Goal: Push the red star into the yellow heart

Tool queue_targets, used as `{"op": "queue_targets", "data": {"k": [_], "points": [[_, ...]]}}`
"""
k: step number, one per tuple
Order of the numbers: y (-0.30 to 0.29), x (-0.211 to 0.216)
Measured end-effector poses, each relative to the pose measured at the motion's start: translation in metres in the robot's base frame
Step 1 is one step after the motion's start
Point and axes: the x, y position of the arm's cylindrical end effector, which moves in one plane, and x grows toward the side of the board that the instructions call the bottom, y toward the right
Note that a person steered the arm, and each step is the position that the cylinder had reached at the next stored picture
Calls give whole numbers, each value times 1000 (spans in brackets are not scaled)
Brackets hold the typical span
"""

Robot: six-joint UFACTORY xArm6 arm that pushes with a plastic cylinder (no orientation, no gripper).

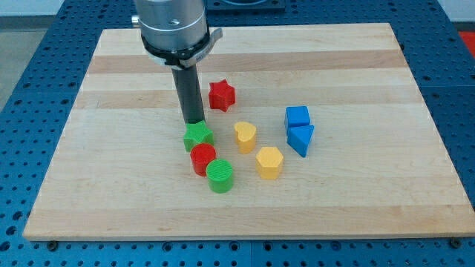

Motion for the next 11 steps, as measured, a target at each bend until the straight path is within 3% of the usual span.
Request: {"op": "queue_targets", "data": {"k": [2,3,4,7,9,11], "points": [[-37,-59],[-19,-93],[14,-97],[52,-32],[69,-12],[-5,-50]]}}
